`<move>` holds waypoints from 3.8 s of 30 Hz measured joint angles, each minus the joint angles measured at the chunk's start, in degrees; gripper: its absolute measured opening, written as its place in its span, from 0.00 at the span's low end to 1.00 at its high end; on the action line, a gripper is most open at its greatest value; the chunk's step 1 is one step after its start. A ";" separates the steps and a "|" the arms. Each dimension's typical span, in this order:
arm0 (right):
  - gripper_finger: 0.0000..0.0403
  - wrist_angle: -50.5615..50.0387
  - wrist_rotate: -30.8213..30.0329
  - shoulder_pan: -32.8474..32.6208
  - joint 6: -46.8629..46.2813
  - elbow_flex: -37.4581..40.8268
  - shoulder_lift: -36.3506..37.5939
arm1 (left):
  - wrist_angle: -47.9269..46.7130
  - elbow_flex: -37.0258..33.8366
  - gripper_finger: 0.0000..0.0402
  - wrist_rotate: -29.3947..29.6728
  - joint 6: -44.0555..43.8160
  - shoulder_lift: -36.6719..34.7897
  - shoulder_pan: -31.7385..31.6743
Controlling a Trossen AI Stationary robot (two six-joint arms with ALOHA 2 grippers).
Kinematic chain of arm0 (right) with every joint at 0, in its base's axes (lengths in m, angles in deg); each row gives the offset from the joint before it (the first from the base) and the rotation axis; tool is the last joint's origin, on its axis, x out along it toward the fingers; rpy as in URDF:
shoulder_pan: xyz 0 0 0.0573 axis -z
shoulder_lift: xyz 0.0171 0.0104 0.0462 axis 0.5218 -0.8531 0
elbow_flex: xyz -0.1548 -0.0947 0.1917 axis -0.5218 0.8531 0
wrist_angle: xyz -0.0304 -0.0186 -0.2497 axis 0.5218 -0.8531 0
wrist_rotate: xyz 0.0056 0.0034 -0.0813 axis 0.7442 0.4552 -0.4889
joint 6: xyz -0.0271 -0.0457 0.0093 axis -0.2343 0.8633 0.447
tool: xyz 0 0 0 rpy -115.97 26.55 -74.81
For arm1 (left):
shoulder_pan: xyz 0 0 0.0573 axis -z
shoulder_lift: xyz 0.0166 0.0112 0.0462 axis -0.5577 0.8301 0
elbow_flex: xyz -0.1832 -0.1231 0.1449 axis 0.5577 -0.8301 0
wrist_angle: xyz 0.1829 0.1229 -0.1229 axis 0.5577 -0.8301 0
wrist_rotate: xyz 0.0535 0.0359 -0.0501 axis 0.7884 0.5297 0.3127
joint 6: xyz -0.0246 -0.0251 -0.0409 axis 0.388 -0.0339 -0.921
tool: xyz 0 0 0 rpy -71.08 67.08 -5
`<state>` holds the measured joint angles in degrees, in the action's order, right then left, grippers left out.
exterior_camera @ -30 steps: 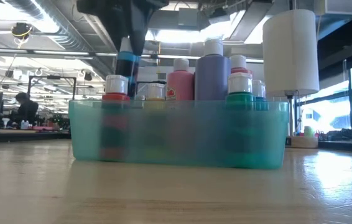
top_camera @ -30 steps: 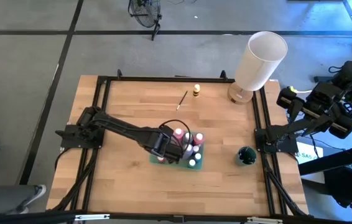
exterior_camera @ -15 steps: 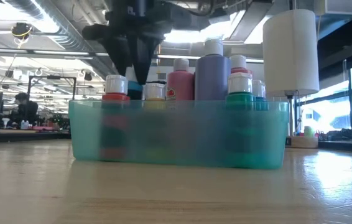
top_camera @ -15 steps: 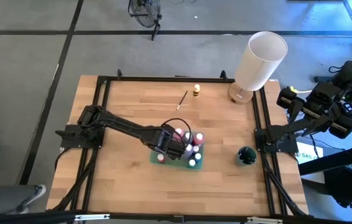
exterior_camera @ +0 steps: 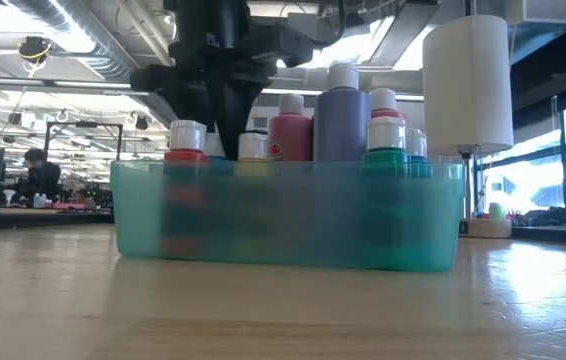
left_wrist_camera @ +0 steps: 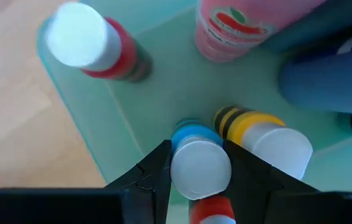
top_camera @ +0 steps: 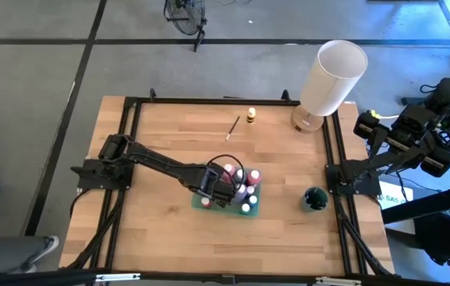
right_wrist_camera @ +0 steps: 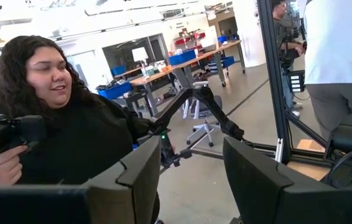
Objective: Pick & Place Paint Supplies
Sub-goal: Put the small blue paint bottle into the light green bin, then put the black eyeshadow brush into the green cup
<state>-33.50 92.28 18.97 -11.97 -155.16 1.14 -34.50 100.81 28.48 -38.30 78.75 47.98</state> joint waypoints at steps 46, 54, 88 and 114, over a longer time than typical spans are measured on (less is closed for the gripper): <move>0.44 0.04 -0.46 0.01 -1.02 0.00 -2.15 | -10.42 2.99 0.48 0.21 2.08 0.04 0.13; 0.44 0.01 -0.48 -0.01 -0.51 0.00 -2.19 | -12.20 10.34 0.47 4.16 6.80 0.04 -0.09; 0.44 -13.96 -0.09 0.01 5.66 -9.85 2.56 | -23.66 32.01 0.47 19.25 31.98 0.09 -18.63; 0.44 -32.41 -28.51 -0.01 20.63 -23.04 2.60 | 3.50 11.33 0.32 -9.42 23.37 0.04 -34.46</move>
<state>-65.91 63.76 18.96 8.65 -178.20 3.74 -31.01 112.14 19.06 -14.94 78.79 13.52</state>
